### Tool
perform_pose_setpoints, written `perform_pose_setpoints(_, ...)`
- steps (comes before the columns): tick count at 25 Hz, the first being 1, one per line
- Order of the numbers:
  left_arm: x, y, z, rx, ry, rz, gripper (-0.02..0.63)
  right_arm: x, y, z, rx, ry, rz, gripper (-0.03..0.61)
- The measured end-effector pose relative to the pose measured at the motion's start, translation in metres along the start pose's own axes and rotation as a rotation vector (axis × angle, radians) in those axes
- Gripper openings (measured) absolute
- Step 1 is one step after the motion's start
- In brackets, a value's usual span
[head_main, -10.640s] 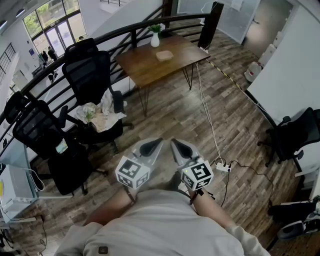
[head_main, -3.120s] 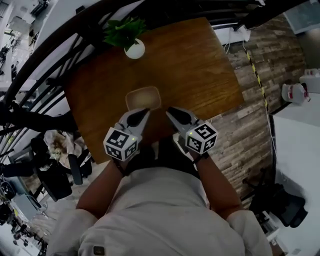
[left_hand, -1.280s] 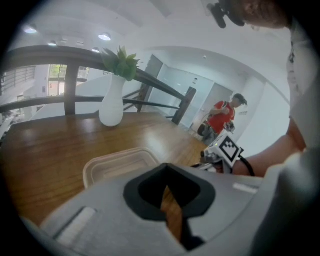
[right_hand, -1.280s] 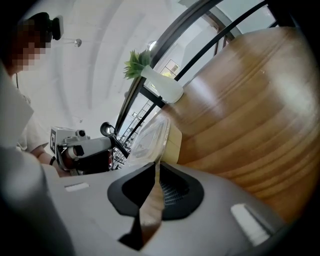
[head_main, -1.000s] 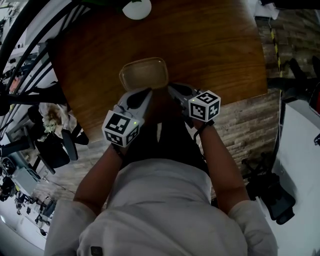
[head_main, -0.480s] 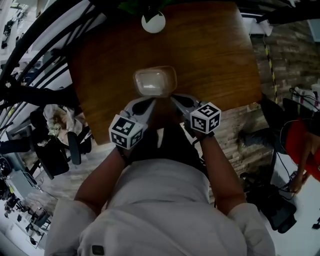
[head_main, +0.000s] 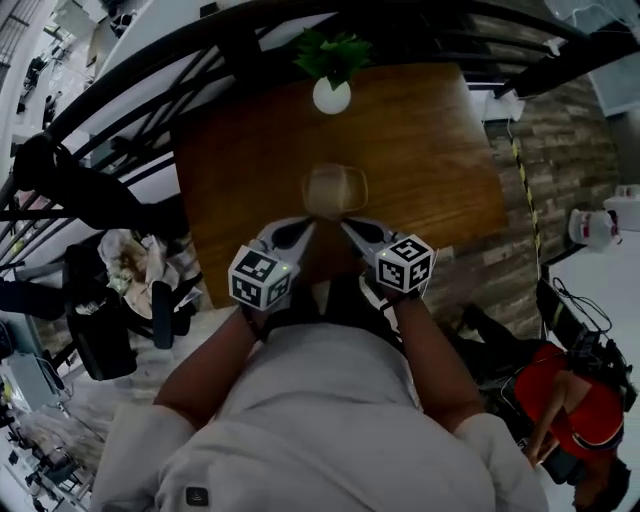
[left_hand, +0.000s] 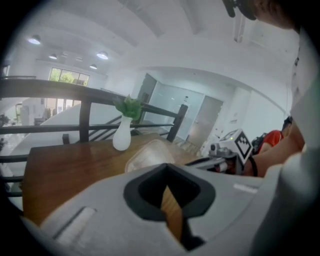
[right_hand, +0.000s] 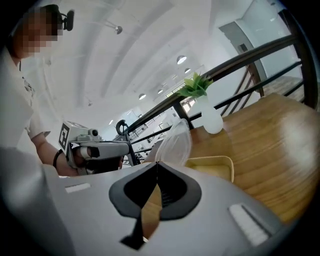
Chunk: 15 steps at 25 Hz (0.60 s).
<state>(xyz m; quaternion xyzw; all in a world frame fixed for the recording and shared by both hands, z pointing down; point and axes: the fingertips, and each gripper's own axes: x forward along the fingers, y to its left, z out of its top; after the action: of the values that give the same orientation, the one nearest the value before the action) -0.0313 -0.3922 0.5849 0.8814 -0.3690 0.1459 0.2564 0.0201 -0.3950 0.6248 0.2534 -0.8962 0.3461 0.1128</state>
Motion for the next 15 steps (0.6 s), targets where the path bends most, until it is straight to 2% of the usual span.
perform_pose_setpoints(4, -0.031, -0.018, 0.009, 0.014, -0.022, -0.020, 0.003, -0.014, 0.032, 0.007, -0.037, -0.021, -0.042, 0.008)
perform_pose_setpoints(15, -0.068, -0.040, 0.039, 0.085, -0.103, -0.079, 0.003, -0.040, 0.076, 0.032, -0.135, -0.092, -0.128, 0.007)
